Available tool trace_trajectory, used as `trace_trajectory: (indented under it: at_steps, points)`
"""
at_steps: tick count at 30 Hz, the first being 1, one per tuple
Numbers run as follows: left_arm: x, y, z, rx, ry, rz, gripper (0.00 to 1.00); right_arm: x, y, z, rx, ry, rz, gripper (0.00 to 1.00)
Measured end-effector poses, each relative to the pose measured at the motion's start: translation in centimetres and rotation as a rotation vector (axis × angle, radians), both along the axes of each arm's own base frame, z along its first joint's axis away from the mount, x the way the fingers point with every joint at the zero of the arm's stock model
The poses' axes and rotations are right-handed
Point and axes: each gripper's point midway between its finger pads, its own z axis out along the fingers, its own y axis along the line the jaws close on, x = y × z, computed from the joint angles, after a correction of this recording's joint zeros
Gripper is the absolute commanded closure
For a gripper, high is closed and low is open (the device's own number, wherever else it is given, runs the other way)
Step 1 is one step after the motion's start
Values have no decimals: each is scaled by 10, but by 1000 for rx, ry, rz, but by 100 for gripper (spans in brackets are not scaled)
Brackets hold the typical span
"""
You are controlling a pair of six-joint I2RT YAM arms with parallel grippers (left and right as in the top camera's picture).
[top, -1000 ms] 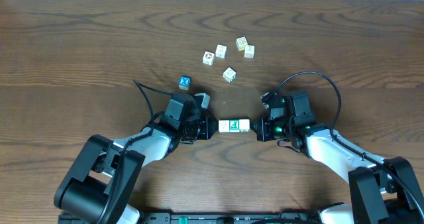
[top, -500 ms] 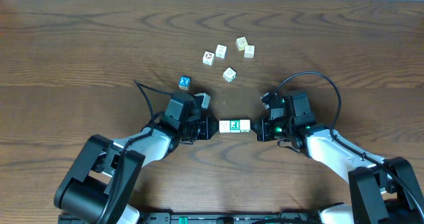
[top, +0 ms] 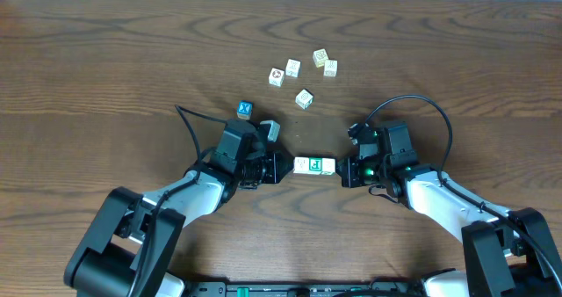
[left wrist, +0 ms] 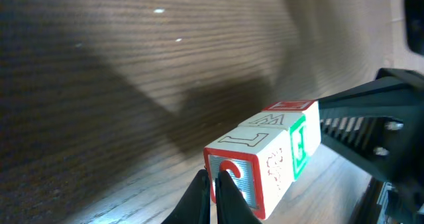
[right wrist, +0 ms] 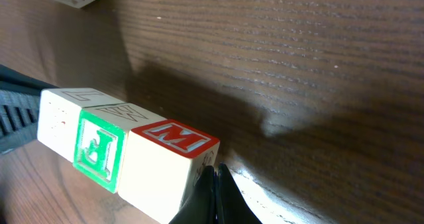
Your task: Lift 3 blocks
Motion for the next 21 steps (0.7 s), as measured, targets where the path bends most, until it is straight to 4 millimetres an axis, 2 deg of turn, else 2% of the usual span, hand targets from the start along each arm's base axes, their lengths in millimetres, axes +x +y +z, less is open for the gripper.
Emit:
trace_trajectory:
  at_steps: [21]
  points:
    - [-1, -1, 2, -6, -1, -4, 93, 7, 0, 7, -13, 0, -7, 99]
